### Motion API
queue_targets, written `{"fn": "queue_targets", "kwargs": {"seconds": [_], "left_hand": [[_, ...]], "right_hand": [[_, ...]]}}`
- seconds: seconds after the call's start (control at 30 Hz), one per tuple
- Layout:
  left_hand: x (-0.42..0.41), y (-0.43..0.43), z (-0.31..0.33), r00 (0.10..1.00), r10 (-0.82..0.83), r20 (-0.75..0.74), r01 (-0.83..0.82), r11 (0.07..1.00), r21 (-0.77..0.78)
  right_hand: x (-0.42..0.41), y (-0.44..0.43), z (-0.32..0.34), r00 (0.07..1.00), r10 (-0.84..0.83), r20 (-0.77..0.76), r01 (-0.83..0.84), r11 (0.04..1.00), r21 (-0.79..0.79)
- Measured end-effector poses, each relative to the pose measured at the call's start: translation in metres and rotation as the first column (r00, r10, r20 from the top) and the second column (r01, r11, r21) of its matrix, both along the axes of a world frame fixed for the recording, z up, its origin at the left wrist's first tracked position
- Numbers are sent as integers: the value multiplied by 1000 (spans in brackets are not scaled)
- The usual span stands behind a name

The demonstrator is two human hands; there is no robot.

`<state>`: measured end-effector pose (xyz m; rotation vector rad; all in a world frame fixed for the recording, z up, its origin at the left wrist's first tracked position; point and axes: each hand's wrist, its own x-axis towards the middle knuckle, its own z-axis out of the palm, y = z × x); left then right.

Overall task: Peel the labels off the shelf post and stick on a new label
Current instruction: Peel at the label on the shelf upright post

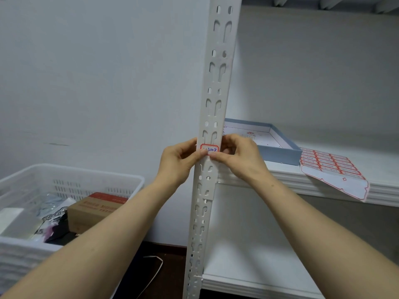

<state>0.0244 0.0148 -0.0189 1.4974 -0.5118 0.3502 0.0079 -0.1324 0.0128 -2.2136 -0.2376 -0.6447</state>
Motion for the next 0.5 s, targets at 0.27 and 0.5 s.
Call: {"fn": "queue_targets", "kwargs": {"seconds": [0.27, 0.5], "left_hand": [[1, -4, -5, 999, 27, -24, -28, 999, -34], [1, -5, -5, 997, 43, -57, -44, 999, -27]], "right_hand": [[-5, -5, 1, 988, 138, -70, -127, 981, 145], [-7, -7, 3, 974, 204, -96, -182, 963, 201]]}}
